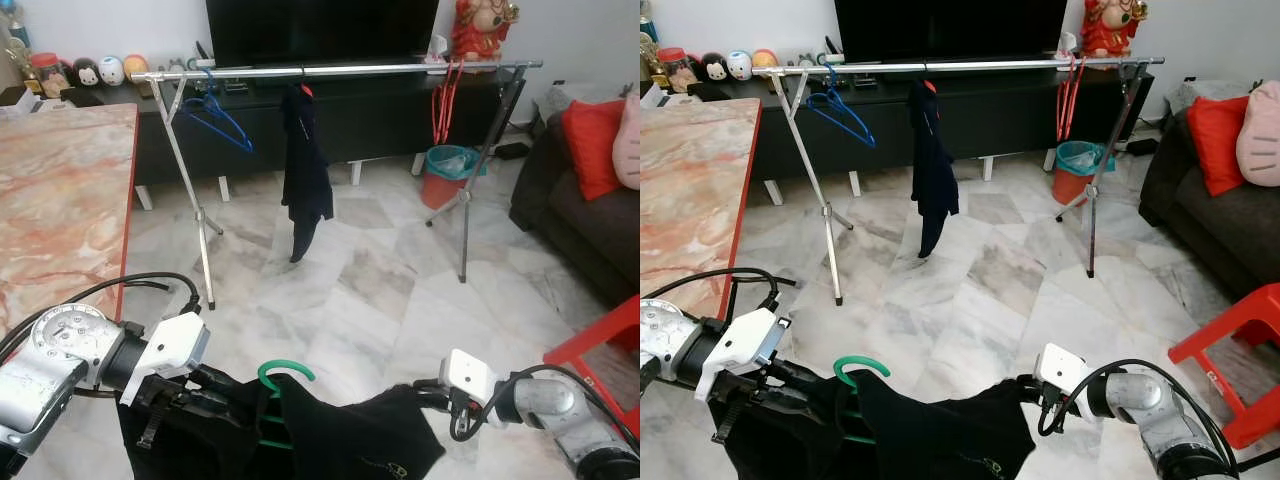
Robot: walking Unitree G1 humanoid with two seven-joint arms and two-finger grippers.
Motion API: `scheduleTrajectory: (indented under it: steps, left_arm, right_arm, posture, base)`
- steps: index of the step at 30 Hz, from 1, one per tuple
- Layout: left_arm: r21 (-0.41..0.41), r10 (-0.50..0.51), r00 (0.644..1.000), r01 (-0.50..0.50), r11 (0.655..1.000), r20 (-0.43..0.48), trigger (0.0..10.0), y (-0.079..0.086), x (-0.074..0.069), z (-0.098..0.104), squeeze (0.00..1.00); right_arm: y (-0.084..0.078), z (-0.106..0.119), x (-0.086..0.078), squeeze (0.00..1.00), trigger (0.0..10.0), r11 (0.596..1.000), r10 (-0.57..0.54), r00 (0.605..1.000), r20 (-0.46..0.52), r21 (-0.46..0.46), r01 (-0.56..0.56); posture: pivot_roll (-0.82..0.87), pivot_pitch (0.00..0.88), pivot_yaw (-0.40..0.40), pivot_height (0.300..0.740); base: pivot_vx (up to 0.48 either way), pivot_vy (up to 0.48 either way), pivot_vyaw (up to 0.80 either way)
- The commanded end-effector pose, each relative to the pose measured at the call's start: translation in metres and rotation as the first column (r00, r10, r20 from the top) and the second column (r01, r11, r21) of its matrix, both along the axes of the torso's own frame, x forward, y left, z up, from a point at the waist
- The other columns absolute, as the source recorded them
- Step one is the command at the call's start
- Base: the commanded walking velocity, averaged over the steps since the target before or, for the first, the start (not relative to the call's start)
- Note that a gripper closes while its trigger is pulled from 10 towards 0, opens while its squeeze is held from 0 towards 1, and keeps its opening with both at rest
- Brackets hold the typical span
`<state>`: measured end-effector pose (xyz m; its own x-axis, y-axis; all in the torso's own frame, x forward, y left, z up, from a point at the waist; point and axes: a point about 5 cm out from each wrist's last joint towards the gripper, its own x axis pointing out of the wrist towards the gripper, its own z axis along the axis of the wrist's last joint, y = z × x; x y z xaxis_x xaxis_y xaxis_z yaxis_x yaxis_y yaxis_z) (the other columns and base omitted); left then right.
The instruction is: Hang hanger
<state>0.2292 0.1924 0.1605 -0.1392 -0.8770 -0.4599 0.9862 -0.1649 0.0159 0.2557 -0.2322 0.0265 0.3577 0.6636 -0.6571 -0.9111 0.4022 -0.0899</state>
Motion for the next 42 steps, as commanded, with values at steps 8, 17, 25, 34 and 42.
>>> scheduleTrajectory:
  steps: [8, 17, 25, 34, 42]
  left_arm:
    - [0.029, 0.042, 0.999, -0.043, 0.999, 0.008, 10.0, 0.005, 0.006, -0.011, 0.00]
    - [0.066, 0.415, 0.896, -0.429, 0.901, 0.158, 10.0, 0.003, 0.041, -0.044, 0.00]
    - [-0.041, 0.622, 0.770, -0.623, 0.781, 0.143, 10.0, -0.023, 0.059, -0.049, 0.00]
    - [-0.209, 0.681, 0.730, -0.659, 0.723, 0.055, 10.0, -0.069, 0.067, -0.021, 0.00]
    - [-0.296, 0.690, 0.723, -0.665, 0.686, -0.026, 10.0, -0.096, 0.068, -0.005, 0.00]
  right_arm:
    - [-0.012, 0.009, 0.000, 1.00, 10.0, 1.000, 0.003, 1.000, 0.000, -0.009, -0.003]
    - [-0.011, 0.036, 0.025, 1.00, 10.0, 0.957, -0.270, 0.928, 0.256, 0.175, 0.230]
    - [0.009, 0.034, 0.026, 1.00, 10.0, 0.890, -0.429, 0.838, 0.336, 0.317, 0.329]
    - [0.027, 0.021, 0.027, 0.00, 10.0, 0.857, -0.516, 0.740, 0.432, 0.276, 0.436]
    - [0.053, 0.003, 0.016, 0.00, 10.0, 0.857, -0.507, 0.785, 0.355, 0.308, 0.414]
  posture:
    - [0.02, 0.000, -0.025, 0.740]
    - [0.01, 0.000, -0.022, 0.740]
    - [-0.01, 0.000, -0.024, 0.740]
    - [0.00, 0.000, -0.030, 0.740]
    - [0.00, 0.000, -0.024, 0.740]
  base:
    - [0.000, 0.000, 0.00]
    - [0.000, 0.000, 0.00]
    - [0.000, 0.000, 0.00]
    - [0.000, 0.000, 0.00]
    - [0.000, 0.000, 0.00]
